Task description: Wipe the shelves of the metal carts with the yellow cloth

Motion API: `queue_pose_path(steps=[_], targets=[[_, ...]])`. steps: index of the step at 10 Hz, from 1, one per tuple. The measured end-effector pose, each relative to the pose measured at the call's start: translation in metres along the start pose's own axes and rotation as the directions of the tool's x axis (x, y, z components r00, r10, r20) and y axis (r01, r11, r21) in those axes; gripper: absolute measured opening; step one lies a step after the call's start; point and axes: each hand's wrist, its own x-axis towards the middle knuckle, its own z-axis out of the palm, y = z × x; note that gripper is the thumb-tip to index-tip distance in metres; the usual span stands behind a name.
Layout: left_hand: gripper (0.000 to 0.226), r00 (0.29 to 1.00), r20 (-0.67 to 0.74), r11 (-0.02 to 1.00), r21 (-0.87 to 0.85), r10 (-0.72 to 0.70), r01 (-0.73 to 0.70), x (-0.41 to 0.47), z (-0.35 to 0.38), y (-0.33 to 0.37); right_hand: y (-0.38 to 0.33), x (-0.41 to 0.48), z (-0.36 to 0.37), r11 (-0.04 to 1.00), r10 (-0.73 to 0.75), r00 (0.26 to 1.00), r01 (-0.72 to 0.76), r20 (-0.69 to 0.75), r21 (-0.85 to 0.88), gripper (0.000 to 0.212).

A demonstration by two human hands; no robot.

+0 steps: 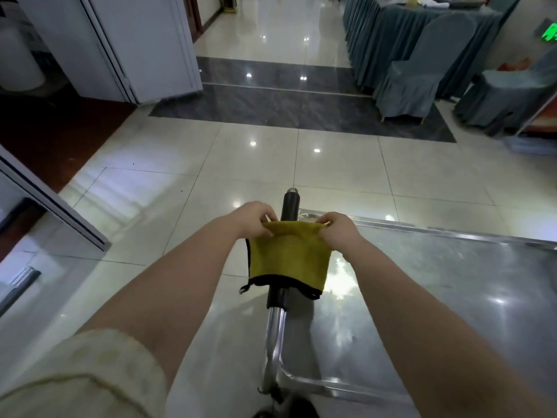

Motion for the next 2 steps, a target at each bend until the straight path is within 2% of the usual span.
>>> queue_pose_path(steps=[1, 2], targets=[[0.034, 0.996, -0.073, 0.998, 0.006, -0.059, 0.060, 0.0216, 0.0274, -0.0174, 0.0197, 0.0181, 0.0175, 0.996, -0.039, 0.997, 0.033, -0.067, -0.083, 0.020], [0.039, 0.993, -0.103, 0.997, -0.067, -0.051, 0.044, 0.0276, 0.0313, -0.0262, 0.0262, 0.0221, 0.0270, 0.990, -0.088, 0.993, 0.078, -0.081, -0.121, 0.027]])
